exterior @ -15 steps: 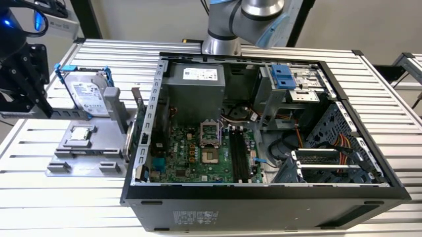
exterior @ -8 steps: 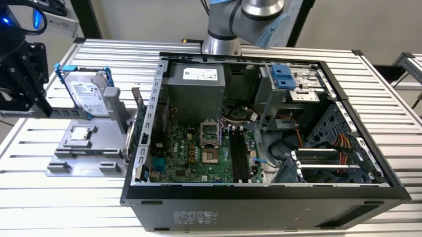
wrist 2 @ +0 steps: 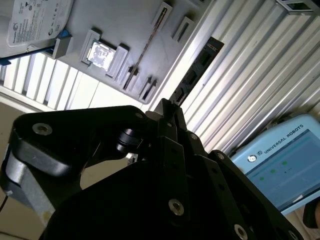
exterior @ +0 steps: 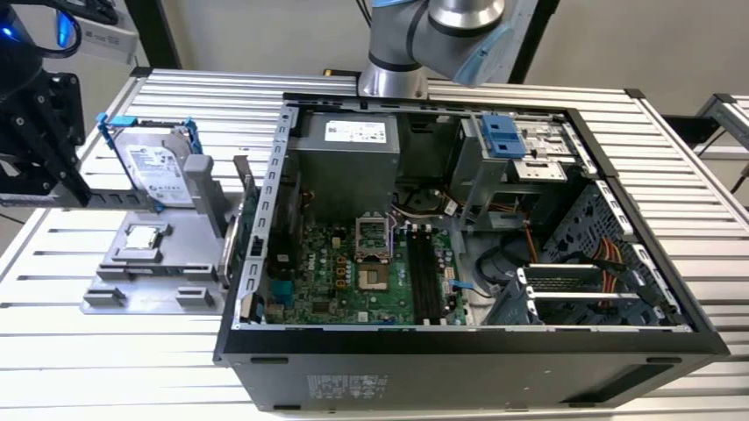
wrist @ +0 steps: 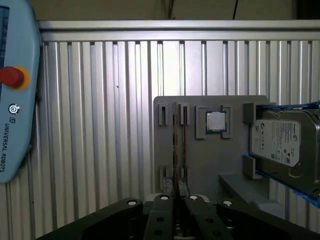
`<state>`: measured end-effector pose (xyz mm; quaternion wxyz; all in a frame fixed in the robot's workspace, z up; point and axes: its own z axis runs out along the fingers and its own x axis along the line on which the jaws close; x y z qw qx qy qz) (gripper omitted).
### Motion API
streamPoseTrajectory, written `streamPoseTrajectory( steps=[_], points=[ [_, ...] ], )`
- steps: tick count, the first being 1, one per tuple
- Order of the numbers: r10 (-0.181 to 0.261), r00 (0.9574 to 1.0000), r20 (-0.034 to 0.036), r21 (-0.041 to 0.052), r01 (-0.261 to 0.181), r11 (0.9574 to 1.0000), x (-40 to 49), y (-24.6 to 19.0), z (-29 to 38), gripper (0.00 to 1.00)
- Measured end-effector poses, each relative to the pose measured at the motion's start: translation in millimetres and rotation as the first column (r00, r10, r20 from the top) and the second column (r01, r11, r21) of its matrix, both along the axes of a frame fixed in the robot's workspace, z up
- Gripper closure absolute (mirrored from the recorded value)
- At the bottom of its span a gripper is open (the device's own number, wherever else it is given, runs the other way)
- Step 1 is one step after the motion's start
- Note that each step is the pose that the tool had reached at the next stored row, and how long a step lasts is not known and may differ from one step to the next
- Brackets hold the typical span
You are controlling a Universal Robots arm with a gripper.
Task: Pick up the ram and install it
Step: 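Pick up the ram and move it above insertion slot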
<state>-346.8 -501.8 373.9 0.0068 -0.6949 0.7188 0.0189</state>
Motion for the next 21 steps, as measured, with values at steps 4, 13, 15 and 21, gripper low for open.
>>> streamPoseTrajectory(
  steps=[4, 13, 15, 21],
  points=[
    [0.0, 1.0, 0.0001, 0.0001, 0.0, 1.0, 0.0, 0.0, 2.1, 1.0],
    [0.0, 1.0, 0.0001, 0.0001, 0.0, 1.0, 0.0, 0.0, 4.6, 1.0],
    [0.0, 1.0, 0.0, 0.0001, 0.0, 1.0, 0.0, 0.0, 4.8, 1.0],
    [0.0, 1.0, -0.0001, -0.0001, 0.0, 1.0, 0.3, -0.1, 4.9, 1.0]
  ],
)
